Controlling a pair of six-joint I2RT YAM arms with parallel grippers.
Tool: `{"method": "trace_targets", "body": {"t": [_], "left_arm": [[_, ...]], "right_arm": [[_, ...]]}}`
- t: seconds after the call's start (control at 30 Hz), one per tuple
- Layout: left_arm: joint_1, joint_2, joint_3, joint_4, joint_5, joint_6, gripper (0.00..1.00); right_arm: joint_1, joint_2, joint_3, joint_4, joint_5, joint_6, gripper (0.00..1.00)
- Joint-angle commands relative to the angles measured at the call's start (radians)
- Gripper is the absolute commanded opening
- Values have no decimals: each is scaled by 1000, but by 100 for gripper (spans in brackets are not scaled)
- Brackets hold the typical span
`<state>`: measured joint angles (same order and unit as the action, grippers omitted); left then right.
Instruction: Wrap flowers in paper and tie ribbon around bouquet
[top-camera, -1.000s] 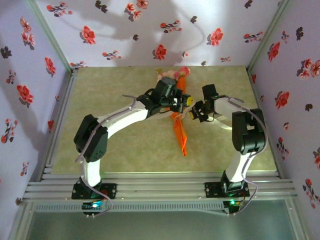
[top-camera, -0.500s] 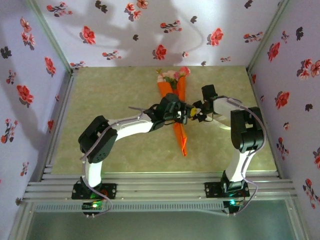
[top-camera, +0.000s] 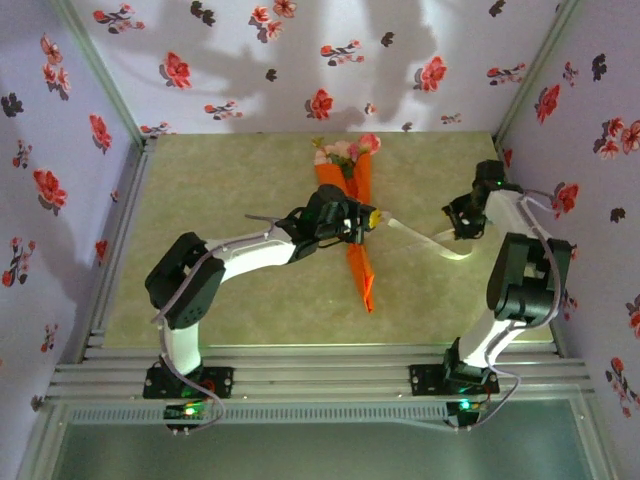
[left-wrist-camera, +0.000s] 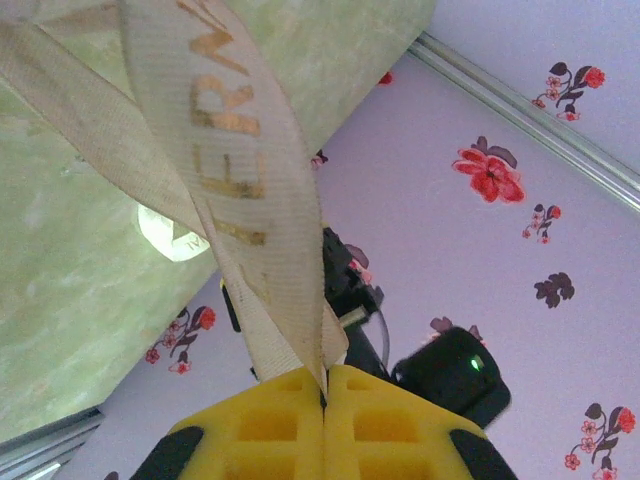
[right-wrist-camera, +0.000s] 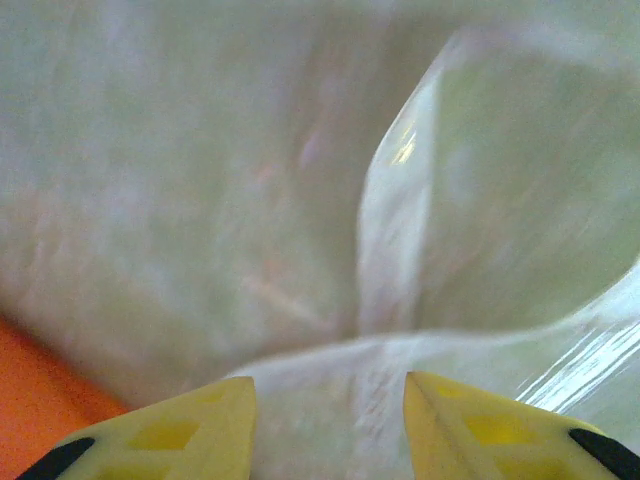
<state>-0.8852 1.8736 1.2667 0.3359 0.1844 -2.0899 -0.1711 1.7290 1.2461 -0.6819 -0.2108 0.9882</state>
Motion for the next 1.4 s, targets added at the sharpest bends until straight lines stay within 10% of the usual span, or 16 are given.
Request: {"method": "trace_targets", "body": {"t": [0.0, 0.5, 0.7, 0.93, 1.37], "left_arm": [[6, -28, 0, 18, 19, -148, 0], [14, -18, 5, 18, 30, -154, 0], [14, -24, 3, 5, 33, -144, 0], [19, -18, 19, -23, 49, -111, 0], [45, 25, 94, -158, 147, 224, 0]], "right_arm": [[-26, 97, 78, -107, 110, -114, 44], [62, 288, 141, -88, 110, 62, 46], [68, 327, 187, -88, 128, 82, 0], [79, 192, 322, -96, 225, 46, 0], [268, 162, 576, 208, -57, 19, 0]]}}
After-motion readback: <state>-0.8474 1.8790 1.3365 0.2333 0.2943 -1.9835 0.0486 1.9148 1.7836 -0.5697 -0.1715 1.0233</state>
